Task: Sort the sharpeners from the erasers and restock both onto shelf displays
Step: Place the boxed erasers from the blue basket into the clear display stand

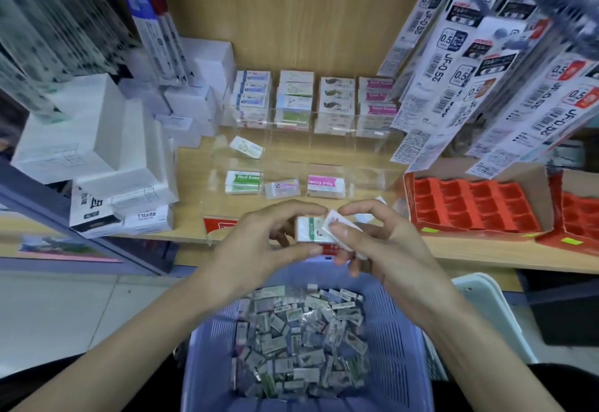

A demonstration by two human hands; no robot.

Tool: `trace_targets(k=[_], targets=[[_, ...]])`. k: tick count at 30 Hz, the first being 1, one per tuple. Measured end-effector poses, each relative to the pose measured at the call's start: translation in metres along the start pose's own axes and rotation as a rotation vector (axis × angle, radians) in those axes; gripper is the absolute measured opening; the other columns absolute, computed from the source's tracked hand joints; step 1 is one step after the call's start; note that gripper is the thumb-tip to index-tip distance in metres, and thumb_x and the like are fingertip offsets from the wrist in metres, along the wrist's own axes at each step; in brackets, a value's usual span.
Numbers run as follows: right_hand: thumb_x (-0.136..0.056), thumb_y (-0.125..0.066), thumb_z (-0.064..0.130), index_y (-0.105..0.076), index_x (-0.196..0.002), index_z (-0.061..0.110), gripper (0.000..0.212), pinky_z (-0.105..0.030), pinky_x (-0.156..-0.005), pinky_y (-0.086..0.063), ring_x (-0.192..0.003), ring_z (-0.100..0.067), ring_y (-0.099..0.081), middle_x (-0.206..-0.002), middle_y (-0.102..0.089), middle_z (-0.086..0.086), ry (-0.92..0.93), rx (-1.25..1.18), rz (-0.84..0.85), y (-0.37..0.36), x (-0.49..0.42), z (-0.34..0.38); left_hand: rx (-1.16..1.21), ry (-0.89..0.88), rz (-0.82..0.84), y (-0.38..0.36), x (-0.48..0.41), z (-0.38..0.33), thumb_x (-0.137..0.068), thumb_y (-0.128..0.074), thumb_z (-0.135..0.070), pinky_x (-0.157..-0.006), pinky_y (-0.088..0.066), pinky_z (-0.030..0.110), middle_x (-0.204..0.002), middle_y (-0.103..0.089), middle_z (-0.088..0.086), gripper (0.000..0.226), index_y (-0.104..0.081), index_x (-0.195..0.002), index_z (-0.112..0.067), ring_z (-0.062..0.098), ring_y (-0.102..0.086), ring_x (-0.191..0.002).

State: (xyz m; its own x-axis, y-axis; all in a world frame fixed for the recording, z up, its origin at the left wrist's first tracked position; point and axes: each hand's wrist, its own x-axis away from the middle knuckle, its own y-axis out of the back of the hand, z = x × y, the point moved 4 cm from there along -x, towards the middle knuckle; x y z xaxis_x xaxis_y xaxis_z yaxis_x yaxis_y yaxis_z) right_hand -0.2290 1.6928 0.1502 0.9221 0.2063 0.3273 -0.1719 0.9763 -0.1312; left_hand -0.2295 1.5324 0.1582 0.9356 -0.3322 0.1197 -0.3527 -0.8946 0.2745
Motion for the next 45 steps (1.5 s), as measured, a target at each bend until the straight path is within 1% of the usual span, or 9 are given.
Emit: trace_targets(k=[4, 11, 19, 25, 29, 32, 36, 41, 45], targets=[[-0.084, -0.064, 0.017, -0.066, -0.102, 0.013, 0.018, -0.022, -0.055, -0.041, -0.061, -0.016, -0.05, -0.067, -0.057, -0.006, 0.107, -0.009, -0.019, 0.008, -0.001, 0.003, 0.144, 0.041, -0.078, 0.007, 0.0, 0.009, -0.065, -0.072, -0.032, -0.091, -0.05, 0.049, -0.094, -0.073, 0.007, 0.036, -0.069, -0.101, -0.036, 0.039, -0.062, -0.095], [-0.082, -0.063, -0.007, -0.062, -0.108, 0.018, 0.036, -0.016, -0.069, -0.05, -0.074, -0.01, -0.066, -0.084, -0.071, 0.005, 0.196, 0.062, -0.059, 0.013, 0.005, 0.016, 0.259, 0.046, -0.087, 0.01, 0.001, 0.014, -0.072, -0.068, -0.022, -0.092, -0.052, 0.033, -0.104, -0.072, 0.001, 0.031, -0.067, -0.101, -0.034, 0.029, -0.063, -0.101], [-0.075, -0.071, -0.006, -0.066, -0.089, 0.019, 0.029, -0.017, -0.059, -0.047, -0.066, -0.007, -0.059, -0.079, -0.068, 0.009, 0.183, 0.14, -0.057, 0.018, 0.007, 0.012, 0.378, 0.144, -0.029, 0.013, -0.001, 0.023, -0.084, -0.065, -0.005, -0.087, -0.048, 0.023, -0.11, -0.068, 0.008, 0.037, -0.056, -0.118, -0.017, 0.024, -0.061, -0.106], [-0.077, -0.068, -0.009, -0.057, -0.105, 0.014, 0.038, -0.017, -0.058, -0.047, -0.063, -0.01, -0.057, -0.074, -0.066, -0.002, 0.13, 0.012, -0.071, 0.018, 0.004, 0.005, 0.333, 0.199, -0.013, 0.006, 0.003, 0.026, -0.077, -0.062, -0.018, -0.071, -0.044, 0.011, -0.097, -0.074, 0.007, 0.039, -0.06, -0.116, -0.014, 0.013, -0.068, -0.092], [-0.081, -0.067, 0.0, -0.063, -0.093, 0.016, 0.02, -0.014, -0.064, -0.047, -0.068, -0.007, -0.063, -0.072, -0.069, -0.002, 0.151, 0.041, -0.102, 0.014, 0.002, 0.003, 0.387, 0.227, -0.085, 0.009, 0.002, 0.028, -0.079, -0.061, -0.024, -0.072, -0.043, 0.021, -0.095, -0.074, 0.009, 0.028, -0.069, -0.102, -0.011, 0.016, -0.063, -0.083], [-0.086, -0.063, 0.008, -0.067, -0.103, 0.019, 0.02, -0.023, -0.077, -0.049, -0.074, -0.011, -0.064, -0.076, -0.069, -0.005, 0.135, 0.083, -0.077, 0.01, 0.002, -0.003, 0.405, 0.261, -0.066, 0.008, 0.002, 0.029, -0.082, -0.059, -0.025, -0.085, -0.042, 0.035, -0.101, -0.073, 0.01, 0.029, -0.067, -0.105, -0.01, 0.028, -0.063, -0.098], [-0.091, -0.057, 0.006, -0.064, -0.11, 0.022, 0.026, -0.033, -0.065, -0.058, -0.069, -0.009, -0.062, -0.081, -0.06, 0.001, 0.112, 0.04, -0.086, 0.006, 0.004, -0.007, 0.432, 0.331, -0.092, 0.005, 0.003, 0.035, -0.09, -0.056, -0.014, -0.083, -0.052, 0.026, -0.099, -0.073, 0.008, 0.02, -0.065, -0.107, -0.01, 0.019, -0.067, -0.096], [-0.075, -0.077, 0.011, -0.06, -0.082, 0.027, 0.024, -0.031, -0.076, -0.052, -0.082, -0.01, -0.062, -0.087, -0.063, 0.006, 0.326, 0.334, -0.19, 0.0, 0.007, -0.001, 0.489, 0.401, -0.12, 0.0, 0.007, 0.039, -0.091, -0.056, -0.012, -0.077, -0.057, 0.026, -0.098, -0.072, 0.016, 0.02, -0.064, -0.108, -0.005, 0.025, -0.068, -0.096], [-0.071, -0.08, 0.008, -0.061, -0.08, 0.026, 0.028, -0.029, -0.081, -0.049, -0.088, -0.008, -0.057, -0.091, -0.055, 0.009, 0.406, 0.47, -0.202, -0.004, 0.006, -0.004, 0.593, 0.345, -0.09, -0.003, 0.006, 0.029, -0.082, -0.059, -0.019, -0.072, -0.056, 0.023, -0.096, -0.072, 0.016, 0.029, -0.064, -0.105, -0.002, 0.02, -0.07, -0.085]])
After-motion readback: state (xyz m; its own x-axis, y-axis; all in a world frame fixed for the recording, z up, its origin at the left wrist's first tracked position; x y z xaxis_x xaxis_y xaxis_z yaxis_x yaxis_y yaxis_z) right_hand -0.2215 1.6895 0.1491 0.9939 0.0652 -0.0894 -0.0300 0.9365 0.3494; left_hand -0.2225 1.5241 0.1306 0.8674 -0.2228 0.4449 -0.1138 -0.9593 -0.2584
